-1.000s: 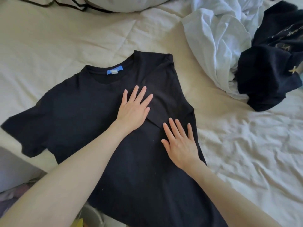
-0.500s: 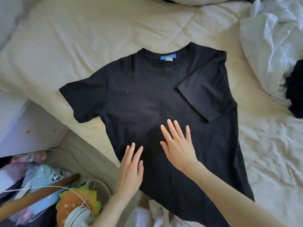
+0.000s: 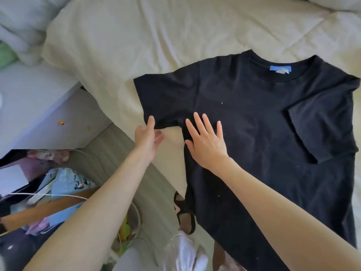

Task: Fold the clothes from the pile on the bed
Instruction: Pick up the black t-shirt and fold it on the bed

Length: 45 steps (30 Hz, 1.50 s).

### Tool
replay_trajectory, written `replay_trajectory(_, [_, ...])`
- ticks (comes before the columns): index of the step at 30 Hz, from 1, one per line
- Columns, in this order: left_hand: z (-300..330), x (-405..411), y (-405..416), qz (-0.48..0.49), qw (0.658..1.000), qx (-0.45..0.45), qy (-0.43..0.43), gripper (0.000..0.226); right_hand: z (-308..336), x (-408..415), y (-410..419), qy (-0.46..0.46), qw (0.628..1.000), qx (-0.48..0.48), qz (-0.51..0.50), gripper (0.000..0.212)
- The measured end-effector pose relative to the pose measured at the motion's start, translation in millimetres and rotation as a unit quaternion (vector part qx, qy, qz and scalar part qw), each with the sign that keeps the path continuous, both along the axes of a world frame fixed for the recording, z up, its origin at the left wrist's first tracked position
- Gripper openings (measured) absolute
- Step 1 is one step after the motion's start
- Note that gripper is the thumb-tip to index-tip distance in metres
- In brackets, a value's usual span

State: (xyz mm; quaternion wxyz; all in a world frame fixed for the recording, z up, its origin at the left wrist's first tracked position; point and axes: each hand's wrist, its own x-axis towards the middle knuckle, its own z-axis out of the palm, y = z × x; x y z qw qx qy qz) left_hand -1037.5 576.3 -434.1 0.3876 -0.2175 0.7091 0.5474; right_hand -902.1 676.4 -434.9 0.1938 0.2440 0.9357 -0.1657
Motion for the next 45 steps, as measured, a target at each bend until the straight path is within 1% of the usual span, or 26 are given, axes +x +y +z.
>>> replay_trajectory(1, [0, -11, 2, 0.071, 0.995, 0.038, -0.052, 0.041, -4, -2, 0, -0.021, 1.000, 0.001, 0.007, 0.061])
replay_trajectory(2, [-1, -19, 3, 0.094, 0.992, 0.046, -0.075, 0.034, -7, -3, -1, -0.036, 0.999, 0.004, 0.013, 0.062])
replay_trajectory(5, [-3, -24, -3, 0.087, 0.988, 0.048, -0.121, 0.024, -6, -2, 1, -0.033, 0.999, -0.014, 0.006, 0.059])
replay_trajectory(8, [2, -19, -6, 0.122, 0.978, 0.079, -0.149, 0.018, 6, 9, 1, 0.017, 0.996, -0.083, -0.023, 0.053])
replay_trajectory(10, [12, -13, -1, 0.130, 0.986, 0.055, -0.085, 0.007, 16, 24, -4, 0.059, 0.978, -0.178, -0.089, 0.049])
replay_trajectory(12, [26, -2, 12, 0.056, 0.996, 0.009, 0.069, 0.002, 30, 41, -5, 0.084, 0.927, -0.288, -0.226, 0.046])
replay_trajectory(13, [34, 5, 22, 0.003, 0.987, -0.009, 0.158, 0.005, 35, 48, -2, 0.086, 0.896, -0.325, -0.291, 0.043])
replay_trajectory(15, [47, 21, 42, -0.107, 0.945, 0.009, 0.308, 0.015, 42, 62, 11, 0.088, 0.863, -0.342, -0.361, 0.039])
replay_trajectory(16, [52, 30, 52, -0.164, 0.914, 0.033, 0.369, 0.015, 45, 69, 19, 0.093, 0.849, -0.348, -0.386, 0.036])
replay_trajectory(18, [58, 50, 67, -0.287, 0.843, 0.072, 0.450, 0.011, 50, 80, 41, 0.115, 0.800, -0.373, -0.456, 0.032])
replay_trajectory(21, [43, 81, 72, -0.512, 0.699, 0.053, 0.496, 0.014, 56, 87, 77, 0.162, 0.711, -0.373, -0.574, 0.041])
replay_trajectory(22, [35, 88, 68, -0.577, 0.656, 0.024, 0.486, 0.019, 57, 87, 87, 0.170, 0.703, -0.350, -0.595, 0.044])
replay_trajectory(23, [29, 92, 63, -0.607, 0.646, 0.000, 0.463, 0.025, 55, 85, 96, 0.172, 0.716, -0.316, -0.599, 0.045])
replay_trajectory(24, [27, 91, 58, -0.609, 0.657, -0.014, 0.444, 0.028, 54, 81, 104, 0.167, 0.745, -0.275, -0.584, 0.045])
replay_trajectory(25, [24, 87, 53, -0.580, 0.683, -0.014, 0.443, 0.028, 53, 75, 111, 0.160, 0.781, -0.236, -0.556, 0.047])
replay_trajectory(28, [18, 67, 41, -0.441, 0.756, -0.057, 0.481, 0.023, 44, 44, 129, 0.150, 0.871, -0.170, -0.436, 0.058])
replay_trajectory(29, [14, 59, 38, -0.396, 0.797, -0.070, 0.451, 0.023, 41, 29, 135, 0.141, 0.894, -0.155, -0.396, 0.060])
replay_trajectory(31, [7, 48, 40, -0.326, 0.890, -0.059, 0.315, 0.025, 34, -3, 147, 0.114, 0.929, -0.128, -0.328, 0.062])
replay_trajectory(32, [3, 46, 42, -0.311, 0.916, -0.048, 0.250, 0.026, 31, -19, 152, 0.106, 0.937, -0.123, -0.308, 0.063])
replay_trajectory(34, [-4, 46, 45, -0.330, 0.923, -0.034, 0.194, 0.028, 28, -51, 158, 0.108, 0.939, -0.124, -0.301, 0.055])
replay_trajectory(36, [-9, 50, 46, -0.349, 0.919, -0.028, 0.180, 0.030, 21, -75, 160, 0.113, 0.939, -0.130, -0.299, 0.033])
replay_trajectory(37, [-11, 52, 45, -0.347, 0.921, -0.021, 0.178, 0.028, 20, -84, 161, 0.118, 0.935, -0.136, -0.305, 0.032])
replay_trajectory(41, [-14, 57, 32, -0.332, 0.924, 0.025, 0.190, 0.009, 14, -101, 172, 0.169, 0.872, -0.197, -0.415, 0.021])
replay_trajectory(42, [-15, 58, 28, -0.333, 0.923, 0.030, 0.189, 0.006, 13, -102, 174, 0.172, 0.858, -0.205, -0.439, 0.027])
replay_trajectory(43, [-16, 59, 23, -0.334, 0.924, 0.031, 0.185, 0.007, 11, -101, 173, 0.167, 0.856, -0.201, -0.446, 0.033])
replay_trajectory(45, [-19, 58, 14, -0.328, 0.930, 0.024, 0.165, 0.010, 7, -94, 169, 0.146, 0.895, -0.146, -0.396, 0.036])
